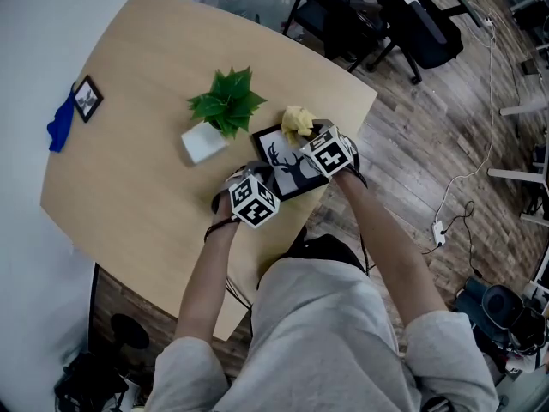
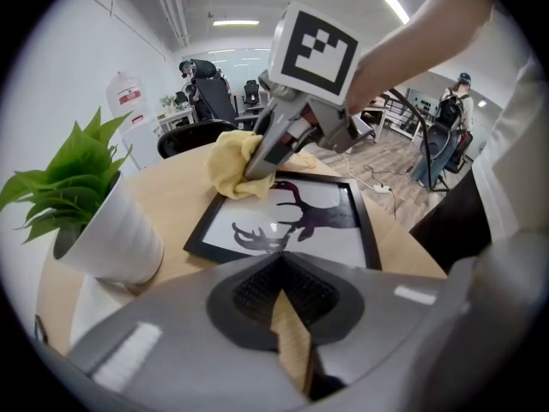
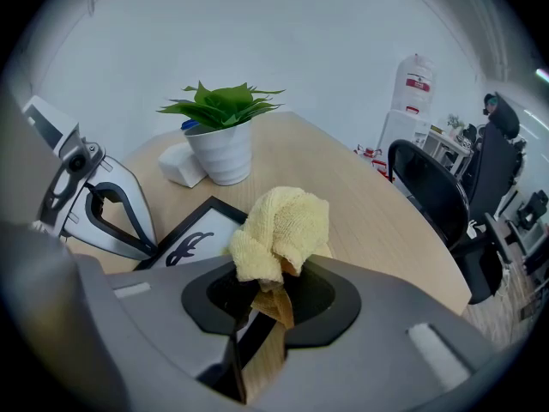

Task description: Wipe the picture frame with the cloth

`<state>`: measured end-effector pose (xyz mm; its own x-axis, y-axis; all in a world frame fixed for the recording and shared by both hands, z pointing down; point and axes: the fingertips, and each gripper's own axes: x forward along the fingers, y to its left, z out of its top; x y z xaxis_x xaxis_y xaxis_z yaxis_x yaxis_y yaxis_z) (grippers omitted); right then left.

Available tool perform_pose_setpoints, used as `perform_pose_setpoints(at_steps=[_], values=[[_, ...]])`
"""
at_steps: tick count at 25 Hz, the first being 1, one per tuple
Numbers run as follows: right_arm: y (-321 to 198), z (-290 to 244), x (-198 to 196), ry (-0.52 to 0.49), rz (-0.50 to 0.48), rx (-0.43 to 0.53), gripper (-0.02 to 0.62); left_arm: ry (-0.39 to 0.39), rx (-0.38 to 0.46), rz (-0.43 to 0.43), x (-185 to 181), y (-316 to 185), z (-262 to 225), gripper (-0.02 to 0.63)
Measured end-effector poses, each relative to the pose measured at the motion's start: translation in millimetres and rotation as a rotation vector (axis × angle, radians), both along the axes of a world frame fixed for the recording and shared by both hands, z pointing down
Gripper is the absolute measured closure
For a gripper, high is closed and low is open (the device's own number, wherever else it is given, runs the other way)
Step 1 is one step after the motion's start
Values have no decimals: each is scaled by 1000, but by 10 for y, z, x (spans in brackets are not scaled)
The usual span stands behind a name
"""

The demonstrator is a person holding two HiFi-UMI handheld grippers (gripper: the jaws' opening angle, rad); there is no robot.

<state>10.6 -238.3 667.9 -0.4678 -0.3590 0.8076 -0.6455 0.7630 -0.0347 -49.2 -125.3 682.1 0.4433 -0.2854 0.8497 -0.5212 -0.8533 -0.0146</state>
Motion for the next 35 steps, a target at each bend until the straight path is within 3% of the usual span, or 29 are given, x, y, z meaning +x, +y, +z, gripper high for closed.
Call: perform_pose_setpoints(at_steps=[35], values=[[842, -47, 373, -52, 10, -40, 514, 33, -9, -64, -27, -20, -37, 554]])
